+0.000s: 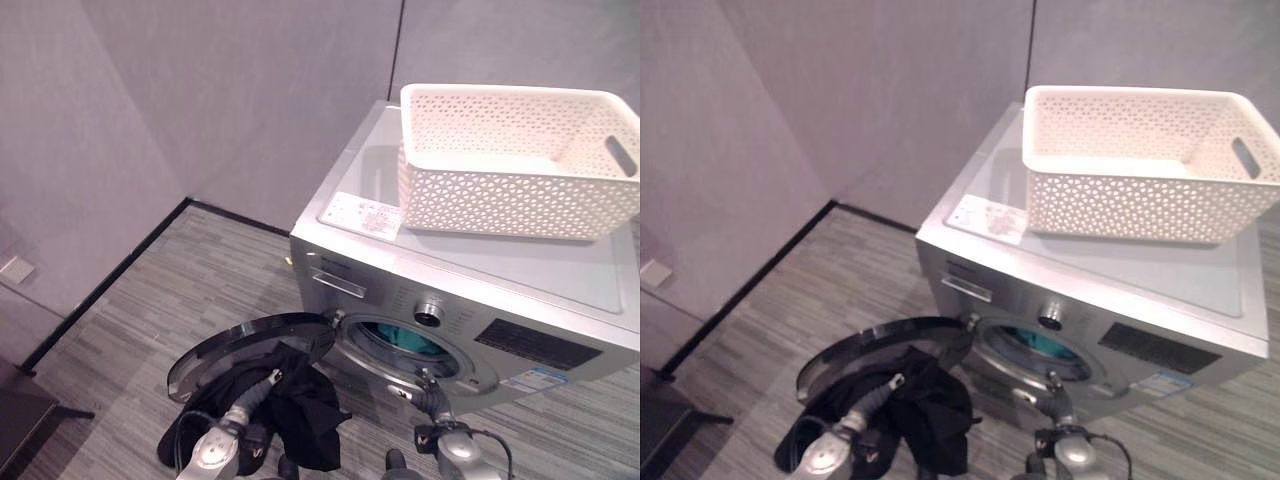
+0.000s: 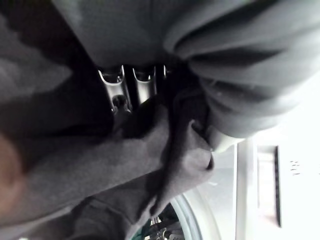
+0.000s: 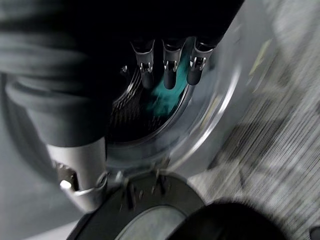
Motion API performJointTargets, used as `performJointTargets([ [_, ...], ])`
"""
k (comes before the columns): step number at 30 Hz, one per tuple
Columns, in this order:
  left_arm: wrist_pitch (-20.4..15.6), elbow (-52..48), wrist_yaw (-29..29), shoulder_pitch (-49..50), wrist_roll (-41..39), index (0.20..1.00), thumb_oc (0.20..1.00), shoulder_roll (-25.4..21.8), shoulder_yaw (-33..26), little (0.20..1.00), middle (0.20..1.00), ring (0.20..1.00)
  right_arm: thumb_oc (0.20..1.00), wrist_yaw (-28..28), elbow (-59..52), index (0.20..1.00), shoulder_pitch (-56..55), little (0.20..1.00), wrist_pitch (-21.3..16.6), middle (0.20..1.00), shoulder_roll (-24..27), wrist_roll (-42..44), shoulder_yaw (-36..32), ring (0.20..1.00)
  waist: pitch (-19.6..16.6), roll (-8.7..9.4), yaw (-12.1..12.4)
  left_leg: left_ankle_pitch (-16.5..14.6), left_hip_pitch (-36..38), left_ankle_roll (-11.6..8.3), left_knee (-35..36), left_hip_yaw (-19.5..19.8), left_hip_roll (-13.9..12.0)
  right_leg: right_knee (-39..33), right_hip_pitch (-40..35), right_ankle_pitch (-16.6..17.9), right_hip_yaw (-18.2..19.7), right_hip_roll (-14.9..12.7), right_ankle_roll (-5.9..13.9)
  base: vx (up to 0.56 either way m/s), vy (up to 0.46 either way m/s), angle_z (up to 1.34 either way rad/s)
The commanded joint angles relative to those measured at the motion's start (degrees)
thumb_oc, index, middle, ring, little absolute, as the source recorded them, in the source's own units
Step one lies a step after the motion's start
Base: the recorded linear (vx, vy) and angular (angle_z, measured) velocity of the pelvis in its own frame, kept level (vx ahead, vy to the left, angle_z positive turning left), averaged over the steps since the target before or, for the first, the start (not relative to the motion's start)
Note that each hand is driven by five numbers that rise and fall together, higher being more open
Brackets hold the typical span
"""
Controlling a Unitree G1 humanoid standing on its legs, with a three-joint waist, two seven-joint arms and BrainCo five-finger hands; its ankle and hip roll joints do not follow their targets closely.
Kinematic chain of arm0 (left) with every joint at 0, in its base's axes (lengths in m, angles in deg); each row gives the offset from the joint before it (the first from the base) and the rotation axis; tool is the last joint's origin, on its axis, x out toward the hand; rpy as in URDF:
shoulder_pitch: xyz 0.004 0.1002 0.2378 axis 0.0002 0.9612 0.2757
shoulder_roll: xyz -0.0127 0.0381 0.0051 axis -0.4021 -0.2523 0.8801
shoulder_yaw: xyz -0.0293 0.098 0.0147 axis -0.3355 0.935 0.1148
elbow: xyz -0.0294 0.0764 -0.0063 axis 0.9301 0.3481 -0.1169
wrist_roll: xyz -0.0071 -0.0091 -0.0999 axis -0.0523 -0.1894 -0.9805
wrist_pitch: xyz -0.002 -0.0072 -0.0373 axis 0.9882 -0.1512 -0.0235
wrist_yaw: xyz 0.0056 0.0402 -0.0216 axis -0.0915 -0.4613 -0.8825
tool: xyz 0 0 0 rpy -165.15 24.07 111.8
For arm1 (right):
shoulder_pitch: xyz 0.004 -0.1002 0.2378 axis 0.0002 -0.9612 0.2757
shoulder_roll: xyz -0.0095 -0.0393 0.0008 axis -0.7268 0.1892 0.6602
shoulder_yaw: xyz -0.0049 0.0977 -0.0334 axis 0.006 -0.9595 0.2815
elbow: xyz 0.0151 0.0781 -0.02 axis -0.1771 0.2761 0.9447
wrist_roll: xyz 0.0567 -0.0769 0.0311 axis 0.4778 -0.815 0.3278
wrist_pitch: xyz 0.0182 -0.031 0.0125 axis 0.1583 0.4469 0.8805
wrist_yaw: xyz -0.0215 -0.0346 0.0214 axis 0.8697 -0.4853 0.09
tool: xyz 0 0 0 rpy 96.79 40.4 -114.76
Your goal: Grab the laundry basket,head to the washer,open it,put in the laundry and shut it.
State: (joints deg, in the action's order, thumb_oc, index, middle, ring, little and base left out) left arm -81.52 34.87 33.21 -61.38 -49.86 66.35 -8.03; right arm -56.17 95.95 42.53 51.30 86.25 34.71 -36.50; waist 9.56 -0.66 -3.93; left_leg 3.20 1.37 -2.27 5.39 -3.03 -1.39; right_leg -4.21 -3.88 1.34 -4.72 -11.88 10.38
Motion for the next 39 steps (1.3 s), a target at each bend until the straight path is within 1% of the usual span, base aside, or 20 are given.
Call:
performJointTargets([
  [1, -3.38, -0.75, 2.14, -4.99, 0.84, 0.2, 0.2, 0.83, 0.47, 0.2, 0.2, 0.2, 1.0, 0.64, -1.06, 1.0, 3.91, 1.0, -2.23, 1.0, -0.55, 0.95, 0.81, 1.0, 2.98, 1.28, 1.08, -10.28, 1.3, 5.21, -4.45, 0.32, 2.55, 3.28, 10.34, 4.27, 0.22, -1.53, -0.65, -0.11, -0.073, 0.32],
  [3, -3.74, 0.65, 2.79, -7.76, 0.61, 0.2, 0.2, 1.85, 2.3, 0.2, 0.2, 0.2, 1.0, 0.9, -0.34, 1.0, 5.94, 1.0, -2.55, 1.0, -0.59, 1.72, 1.8, 1.0, 4.11, 1.42, 1.31, -9.89, -0.25, 4.97, -5.05, 0.87, 2.41, 3.36, 11.04, 4.23, -0.33, -1.59, -0.9, -0.08, -0.058, 0.16],
  [4, -3.79, 0.76, 2.8, -7.89, 0.61, 0.2, 0.2, 1.91, 2.31, 0.2, 0.2, 0.2, 1.0, 0.89, -0.26, 1.0, 6.05, 1.0, -2.58, 1.0, -0.57, 1.74, 1.77, 1.0, 4.11, 1.39, 1.26, -9.91, -0.38, 4.97, -5.14, 0.93, 2.41, 3.39, 11.11, 4.22, -0.39, -1.61, -0.9, -0.13, -0.096, 0.09],
  [5, -4.16, 4.21, 3.88, -12.23, -0.37, 0.2, 0.2, 4.33, 4.8, 0.2, 0.2, 0.2, 1.0, 1.56, 0.64, 1.0, 9.48, 1.0, -3.32, 1.0, -0.58, 2.88, 3.01, 1.0, 5.99, 1.62, 1.42, -9.31, -2.8, 4.65, -5.99, 1.54, 2.28, 3.71, 12.5, 4.3, -0.69, -1.71, -1.31, -0.11, -0.076, 0.07],
  [6, -4.21, 4.32, 3.88, -12.34, -0.37, 0.2, 0.2, 4.39, 4.8, 0.2, 0.2, 0.2, 1.0, 1.56, 0.69, 1.0, 9.56, 1.0, -3.34, 1.0, -0.56, 2.9, 2.98, 1.0, 6.01, 1.6, 1.4, -9.32, -2.89, 4.65, -6.05, 1.57, 2.29, 3.74, 12.56, 4.29, -0.71, -1.72, -1.32, -0.16, -0.102, 0.15],
  [9, -4.65, 9.66, 5.67, -18.1, -1.38, 0.2, 0.2, 7.75, 7.39, 0.2, 0.2, 0.2, 1.0, 2.96, 2.09, 1.0, 14.62, 1.0, -4.08, 1.0, -0.53, 4.39, 3.81, 1.0, 8.65, 2.08, 1.47, -8.56, -6.64, 4.31, -7.57, 2.11, 2.16, 4.67, 15.32, 4.5, -0.77, -1.7, -1.9, -0.12, -0.079, 0.27],
  [10, -4.69, 9.74, 5.67, -18.18, -1.38, 0.2, 0.2, 7.79, 7.38, 0.2, 0.2, 0.2, 1.0, 2.96, 2.13, 1.0, 14.69, 1.0, -4.09, 1.0, -0.52, 4.4, 3.79, 1.0, 8.65, 2.07, 1.47, -8.57, -6.74, 4.31, -7.64, 2.12, 2.17, 4.72, 15.41, 4.49, -0.77, -1.7, -1.9, -0.11, -0.075, 0.07],
  [13, -4.97, 12.65, 6.73, -21.71, -1.11, 0.2, 0.2, 9.08, 8.51, 0.2, 0.2, 0.2, 1.0, 3.58, 2.74, 1.0, 17.39, 1.0, -4.49, 1.0, -0.08, 4.86, 4.39, 1.0, 10.47, 2.36, 1.52, -8.08, -9.38, 3.99, -8.67, 2.25, 1.86, 5.55, 17.46, 4.49, -0.6, -1.75, -2.23, -0.09, -0.067, 0.11],
  [16, -5.34, 13.92, 6.96, -23.63, -0.46, 0.2, 0.2, 9.4, 9.18, 0.2, 0.2, 0.2, 1.0, 3.01, 3.9, 1.0, 18.56, 1.0, -4.64, 1.0, 0.49, 4.8, 5.26, 1.0, 11.4, 2.57, 1.56, -7.76, -10.72, 3.75, -9.09, 2.49, 1.74, 5.67, 18.34, 4.63, -0.61, -1.74, -2.4, -0.05, -0.072, 0.04],
  [18, -5.63, 15.11, 7.1, -25.49, 1.6, 0.2, 0.2, 9.64, 10.09, 0.2, 0.2, 0.2, 1.0, 1.86, 5.81, 1.0, 19.05, 1.0, -4.34, 1.0, 1.59, 2.71, 7.56, 1.0, 12.26, 2.91, 1.75, -7.22, -12.14, 3.44, -9.18, 2.9, 1.6, 5.84, 19.21, 4.65, -1.0, -1.82, -2.53, -0.04, -0.084, 0.05],
  [19, -5.64, 15.13, 7.11, -25.51, 1.61, 0.2, 0.2, 9.66, 10.07, 0.2, 0.2, 0.2, 1.0, 1.86, 5.85, 1.0, 19.08, 1.0, -4.37, 1.0, 1.6, 2.71, 7.57, 1.0, 12.25, 2.9, 1.72, -7.21, -12.18, 3.44, -9.18, 2.92, 1.6, 5.85, 19.24, 4.64, -1.03, -1.82, -2.54, -0.03, -0.097, 0.11],
  [20, -6.09, 15.32, 7.36, -26.89, 2.53, 0.2, 0.2, 9.64, 10.56, 0.2, 0.2, 0.2, 1.0, 1.2, 9.18, 1.0, 19.68, 1.0, -3.57, 1.0, 2.39, -1.65, 10.12, 1.0, 12.91, 3.09, 1.92, -6.61, -13.02, 3.19, -8.87, 3.15, 1.38, 5.8, 19.89, 4.71, -1.51, -1.85, -2.55, -0.02, -0.097, 0.09],
  [22, -6.76, 14.2, 7.48, -28.07, 2.81, 0.2, 0.2, 9.61, 11.02, 0.2, 0.2, 0.2, 1.0, 1.35, 13.54, 1.0, 20.8, 1.0, -2.56, 1.0, 3.14, -7.06, 12.7, 1.0, 13.26, 2.95, 2.37, -6.15, -13.71, 3.0, -8.57, 3.63, 1.42, 5.45, 20.22, 4.9, -2.01, -1.88, -2.51, -0.02, -0.109, 0.07],
  [25, -7.16, 12.82, 7.65, -29.15, 3.3, 0.2, 0.2, 9.28, 11.47, 0.2, 0.2, 0.2, 1.0, 2.63, 20.15, 1.0, 23.51, 1.0, -0.77, 1.0, 3.47, -13.62, 14.9, 1.0, 13.63, 2.35, 2.98, -5.87, -14.23, 2.79, -8.4, 3.98, 1.52, 5.2, 20.4, 5.02, -2.35, -2.0, -2.48, -0.01, -0.052, 0.13],
  [29, -7.73, 9.37, 6.58, -28.88, 2.67, 0.2, 0.2, 8.12, 11.68, 0.2, 0.2, 0.2, 1.0, 1.62, 26.32, 1.0, 27.01, 1.0, 1.81, 1.0, 4.14, -24.76, 20.67, 1.0, 14.14, 1.14, 4.24, -5.75, -14.78, 2.56, -8.35, 4.46, 1.63, 5.23, 20.5, 4.96, -2.78, -2.11, -2.6, -0.01, -0.016, 0.04],
  [31, -7.93, 8.61, 5.8, -29.14, 2.17, 0.2, 0.2, 8.04, 11.77, 0.2, 0.2, 0.2, 1.0, 1.23, 28.33, 1.0, 28.5, 1.0, 2.15, 1.0, 3.8, -27.76, 22.34, 1.0, 14.0, 0.79, 4.51, -5.47, -15.17, 2.5, -8.19, 4.68, 1.88, 5.09, 20.86, 5.15, -2.84, -2.29, -2.58, 0.0, -0.003, 0.03],
  [34, -7.81, 6.72, 5.12, -29.14, 1.42, 0.2, 0.2, 7.87, 11.85, 0.2, 0.2, 0.2, 1.0, 1.71, 28.41, 1.0, 30.86, 1.0, 2.54, 1.0, 3.49, -31.33, 24.27, 1.0, 13.99, 0.11, 4.9, -5.28, -15.51, 2.36, -8.06, 4.85, 1.96, 4.86, 21.05, 5.22, -3.03, -2.35, -2.61, 0.0, -0.008, 0.05],
  [37, -7.82, 4.46, 4.9, -28.7, -0.2, 0.2, 0.2, 7.96, 11.98, 0.2, 0.2, 0.2, 1.0, 2.98, 29.0, 1.0, 33.93, 1.0, 3.19, 1.0, 2.88, -33.14, 24.91, 1.0, 13.89, -0.69, 5.37, -5.09, -16.04, 2.32, -8.1, 5.06, 2.14, 4.6, 21.32, 5.37, -3.09, -2.47, -2.63, 0.0, 0.0, 0.0],
  [38, -7.82, 4.46, 4.9, -28.69, -0.2, 0.2, 0.2, 7.96, 11.98, 0.2, 0.2, 0.2, 1.0, 2.98, 29.0, 1.0, 33.93, 1.0, 3.19, 1.0, 2.87, -33.14, 24.91, 1.0, 13.88, -0.69, 5.37, -5.09, -16.05, 2.32, -8.1, 5.06, 2.14, 4.61, 21.32, 5.37, -3.09, -2.47, -2.63, -0.01, 0.005, 0.03],
  [39, -7.79, 2.48, 4.68, -28.28, -2.02, 0.2, 0.2, 8.04, 11.95, 0.2, 0.2, 0.2, 1.0, 3.99, 28.83, 1.0, 35.91, 1.0, 3.53, 1.0, 2.53, -33.77, 24.73, 1.0, 13.81, -1.27, 5.71, -4.9, -16.45, 2.29, -7.98, 5.22, 2.36, 4.33, 21.54, 5.51, -3.04, -2.57, -2.62, 0.0, 0.007, 0.06],
])
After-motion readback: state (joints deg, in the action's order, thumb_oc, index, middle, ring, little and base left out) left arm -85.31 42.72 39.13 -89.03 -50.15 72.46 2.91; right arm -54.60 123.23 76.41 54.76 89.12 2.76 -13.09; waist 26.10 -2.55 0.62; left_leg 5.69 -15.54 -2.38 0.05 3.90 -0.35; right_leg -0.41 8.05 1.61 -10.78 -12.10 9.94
